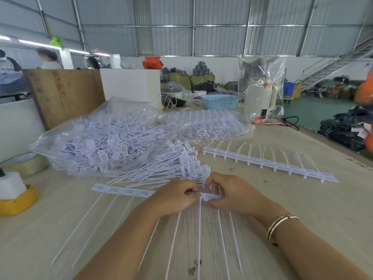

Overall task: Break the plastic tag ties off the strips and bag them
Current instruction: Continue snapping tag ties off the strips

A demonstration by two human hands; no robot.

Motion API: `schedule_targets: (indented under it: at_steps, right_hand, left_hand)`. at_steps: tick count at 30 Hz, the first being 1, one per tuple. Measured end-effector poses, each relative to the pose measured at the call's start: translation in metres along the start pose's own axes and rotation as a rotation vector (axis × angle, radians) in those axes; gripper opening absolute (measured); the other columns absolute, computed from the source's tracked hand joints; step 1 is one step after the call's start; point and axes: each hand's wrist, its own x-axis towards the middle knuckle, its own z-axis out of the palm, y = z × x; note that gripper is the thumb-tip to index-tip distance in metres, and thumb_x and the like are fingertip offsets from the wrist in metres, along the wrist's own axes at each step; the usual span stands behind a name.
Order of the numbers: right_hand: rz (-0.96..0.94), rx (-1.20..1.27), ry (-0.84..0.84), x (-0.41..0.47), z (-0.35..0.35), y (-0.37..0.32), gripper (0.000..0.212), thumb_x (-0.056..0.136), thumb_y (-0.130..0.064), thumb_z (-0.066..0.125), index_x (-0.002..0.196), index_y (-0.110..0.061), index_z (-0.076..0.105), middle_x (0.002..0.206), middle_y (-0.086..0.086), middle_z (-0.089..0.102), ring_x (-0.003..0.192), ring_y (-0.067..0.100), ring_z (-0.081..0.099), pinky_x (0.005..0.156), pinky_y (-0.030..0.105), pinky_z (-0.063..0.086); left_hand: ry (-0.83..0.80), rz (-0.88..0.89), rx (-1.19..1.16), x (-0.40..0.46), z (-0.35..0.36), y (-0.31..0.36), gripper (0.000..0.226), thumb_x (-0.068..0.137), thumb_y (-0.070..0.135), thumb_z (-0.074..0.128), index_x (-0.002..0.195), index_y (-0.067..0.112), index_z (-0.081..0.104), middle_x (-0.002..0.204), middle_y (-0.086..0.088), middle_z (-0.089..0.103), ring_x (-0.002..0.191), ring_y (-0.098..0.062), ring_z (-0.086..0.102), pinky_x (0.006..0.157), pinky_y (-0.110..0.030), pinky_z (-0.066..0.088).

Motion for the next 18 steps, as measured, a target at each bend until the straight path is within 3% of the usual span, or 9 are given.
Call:
schedule_targets:
  at_steps: [3,8,13,16,18]
  right_hand:
    - [-0.037,-0.108,0.012,0.0019,-0.0002,-0.0003,0.02,0.076,-0.041,0.068,0.083,-0.025,0.058,0.073,-0.015,0.048,0.068,0.004,0.045,0.06,0.02,0.031]
    - [-0.137,-0.14,-0.019,0.0016,-0.0039,0.0052,0.019,0.088,-0.038,0.059,0.087,-0.022,0.069,0.071,-0.017,0.047,0.071,-0.002,0.04,0.074,0.027,0.034]
    - [-0.145,-0.063,0.005,0.0001,-0.0081,0.0067,0.025,0.093,-0.03,0.055,0.076,-0.016,0.068,0.068,-0.015,0.05,0.069,0.001,0.043,0.072,0.029,0.037]
    - [-0.081,0.022,-0.012,-0.0013,-0.0074,0.0081,0.017,0.091,-0.032,0.057,0.088,-0.019,0.069,0.079,-0.009,0.067,0.07,0.004,0.052,0.07,0.024,0.038]
    - [-0.046,0.142,-0.012,-0.0017,-0.0067,0.0076,0.012,0.09,-0.029,0.059,0.089,-0.02,0.067,0.077,-0.006,0.067,0.068,0.008,0.054,0.067,0.025,0.04]
  left_hand:
    - [-0.019,0.0,-0.019,-0.0008,-0.0022,-0.0032,0.024,0.09,0.038,0.057,0.068,0.03,0.052,0.065,0.01,0.046,0.059,-0.007,0.042,0.06,-0.027,0.032]
    - [-0.01,0.04,-0.07,-0.003,-0.0042,-0.003,0.025,0.088,0.042,0.059,0.079,0.019,0.058,0.068,0.008,0.047,0.062,-0.008,0.042,0.062,-0.027,0.032]
    - [0.058,0.121,-0.14,-0.0046,-0.0044,0.0016,0.017,0.087,0.034,0.063,0.073,0.032,0.054,0.077,-0.003,0.059,0.068,-0.009,0.05,0.064,-0.025,0.036]
    - [0.088,0.111,-0.148,-0.0053,-0.0043,0.0023,0.017,0.087,0.038,0.062,0.073,0.034,0.054,0.069,0.01,0.053,0.061,-0.003,0.045,0.057,-0.018,0.034]
    - [0.113,0.112,-0.151,-0.0048,-0.0048,0.0026,0.018,0.087,0.038,0.062,0.072,0.033,0.053,0.062,0.016,0.05,0.056,0.001,0.042,0.052,-0.013,0.03]
